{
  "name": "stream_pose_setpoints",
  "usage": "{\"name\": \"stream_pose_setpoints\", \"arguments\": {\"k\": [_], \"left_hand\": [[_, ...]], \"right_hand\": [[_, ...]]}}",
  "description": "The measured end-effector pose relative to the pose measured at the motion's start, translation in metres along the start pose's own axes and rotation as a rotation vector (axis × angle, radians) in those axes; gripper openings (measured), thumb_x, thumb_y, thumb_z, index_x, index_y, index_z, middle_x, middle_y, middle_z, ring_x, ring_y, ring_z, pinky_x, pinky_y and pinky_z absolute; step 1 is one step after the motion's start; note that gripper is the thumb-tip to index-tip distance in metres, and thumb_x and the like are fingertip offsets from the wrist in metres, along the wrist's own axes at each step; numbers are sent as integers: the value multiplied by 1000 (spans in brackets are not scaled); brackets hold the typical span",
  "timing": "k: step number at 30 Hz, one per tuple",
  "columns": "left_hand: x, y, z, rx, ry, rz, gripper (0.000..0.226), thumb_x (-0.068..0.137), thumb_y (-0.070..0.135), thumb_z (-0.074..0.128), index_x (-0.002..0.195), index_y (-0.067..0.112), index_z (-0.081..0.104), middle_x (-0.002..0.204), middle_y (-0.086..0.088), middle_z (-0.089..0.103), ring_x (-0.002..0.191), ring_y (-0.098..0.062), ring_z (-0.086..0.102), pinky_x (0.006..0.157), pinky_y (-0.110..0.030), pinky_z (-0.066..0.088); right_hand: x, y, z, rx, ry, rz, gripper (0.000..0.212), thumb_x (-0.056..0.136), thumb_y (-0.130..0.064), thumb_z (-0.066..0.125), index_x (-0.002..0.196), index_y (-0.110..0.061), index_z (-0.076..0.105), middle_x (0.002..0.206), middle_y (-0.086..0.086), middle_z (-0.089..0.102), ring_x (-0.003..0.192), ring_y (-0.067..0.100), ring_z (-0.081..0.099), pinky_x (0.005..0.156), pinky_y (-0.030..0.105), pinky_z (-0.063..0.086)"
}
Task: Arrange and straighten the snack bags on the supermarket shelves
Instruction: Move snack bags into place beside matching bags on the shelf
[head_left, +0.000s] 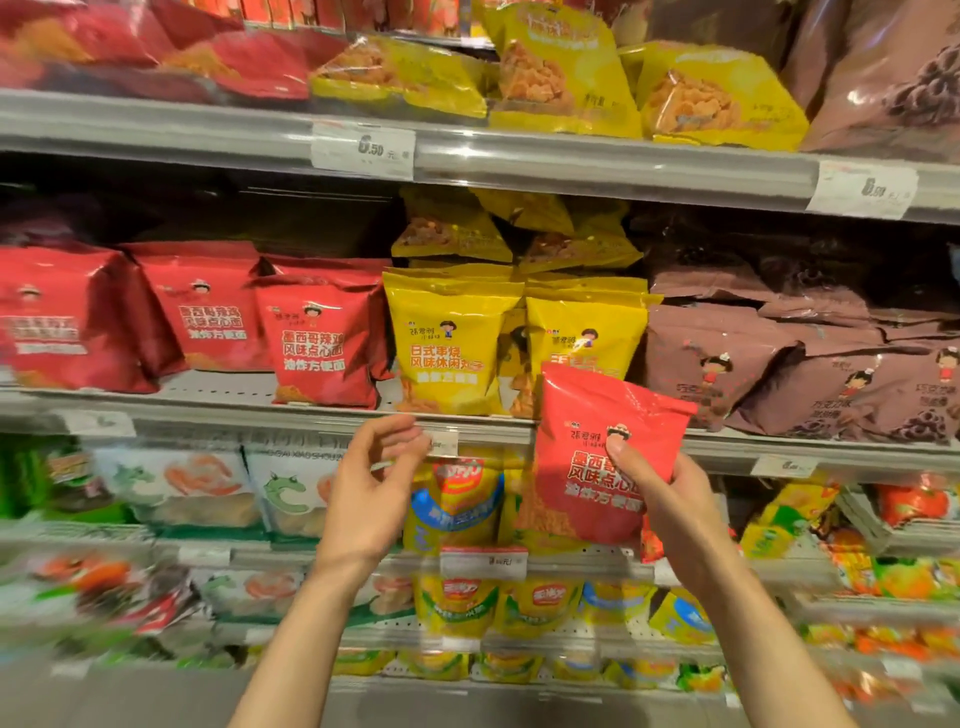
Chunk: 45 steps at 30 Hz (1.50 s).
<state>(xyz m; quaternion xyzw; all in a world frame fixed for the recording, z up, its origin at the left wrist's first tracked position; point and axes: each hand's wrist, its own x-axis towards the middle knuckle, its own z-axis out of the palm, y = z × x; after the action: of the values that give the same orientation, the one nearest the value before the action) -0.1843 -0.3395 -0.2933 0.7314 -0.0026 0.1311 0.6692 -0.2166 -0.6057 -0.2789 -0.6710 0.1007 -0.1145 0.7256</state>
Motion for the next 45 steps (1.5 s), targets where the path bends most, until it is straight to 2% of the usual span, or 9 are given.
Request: {"name": "stream_pose_setpoints", "arguments": {"k": [4, 11, 17, 22, 27, 33, 37, 42, 45], "left_hand": [[-3, -7, -13, -6, 36, -29, 17, 96, 19, 70, 113, 20, 67, 100, 3, 71, 89, 3, 66, 87, -34, 54], [-1, -2, -29, -5, 114, -7, 16, 97, 15, 68, 112, 16, 66, 100, -1, 70, 85, 2, 66, 70, -12, 52], [4, -2, -40, 47, 146, 11, 13, 97, 18, 68, 109, 21, 67, 100, 0, 72, 92, -5, 68, 74, -13, 52], [14, -4, -67, 77, 176, 13, 14, 98, 19, 67, 110, 26, 66, 103, -1, 72, 97, -7, 68, 79, -19, 52], [36, -7, -103, 68, 172, 17, 15, 98, 24, 67, 112, 26, 66, 105, 3, 71, 100, -6, 66, 90, -25, 54], [71, -17, -178, 97, 114, 44, 16, 100, 27, 65, 116, 27, 64, 102, 12, 71, 98, 1, 66, 86, -29, 53], [102, -17, -236, 229, 115, 151, 18, 100, 30, 63, 118, 28, 62, 109, 14, 68, 95, 0, 66, 81, -22, 56], [163, -21, -308, 668, 314, 525, 37, 95, 28, 59, 127, 11, 62, 140, -7, 52, 132, -26, 46, 112, -40, 36], [198, -19, -331, 767, 327, 582, 45, 90, 23, 60, 133, 8, 60, 149, -16, 48, 138, -36, 43, 115, -47, 31]], "right_hand": [[-3, 1, 17, 0, -73, 5, 21, 94, -27, 68, 112, -17, 71, 94, 6, 79, 77, 17, 76, 53, 29, 56], [14, 3, 47, 0, -108, 14, 26, 87, -37, 76, 107, -22, 74, 96, -3, 80, 88, 19, 77, 75, 38, 61], [24, 0, 71, 19, -181, -12, 17, 89, -29, 75, 103, -20, 74, 89, -9, 80, 78, 7, 75, 57, 17, 55], [27, 1, 106, 4, -217, -3, 22, 86, -33, 77, 103, -21, 76, 95, -4, 80, 89, 17, 77, 81, 40, 60], [24, 5, 155, 1, -243, -12, 17, 88, -29, 75, 103, -22, 75, 93, -6, 80, 85, 14, 77, 74, 34, 59], [12, 5, 231, 20, -247, -49, 16, 91, -25, 72, 106, -19, 73, 92, -4, 80, 82, 13, 77, 61, 22, 57], [2, 4, 292, -6, -218, -131, 24, 87, -27, 72, 109, -16, 74, 100, -4, 80, 93, 15, 76, 74, 30, 62], [-1, -7, 369, -52, -163, -243, 15, 92, -28, 71, 107, -24, 71, 98, -16, 78, 93, 4, 74, 75, 17, 57], [9, -17, 408, -105, -131, -299, 22, 92, -40, 71, 111, -29, 67, 104, -14, 77, 99, 4, 72, 91, 30, 57]]}}
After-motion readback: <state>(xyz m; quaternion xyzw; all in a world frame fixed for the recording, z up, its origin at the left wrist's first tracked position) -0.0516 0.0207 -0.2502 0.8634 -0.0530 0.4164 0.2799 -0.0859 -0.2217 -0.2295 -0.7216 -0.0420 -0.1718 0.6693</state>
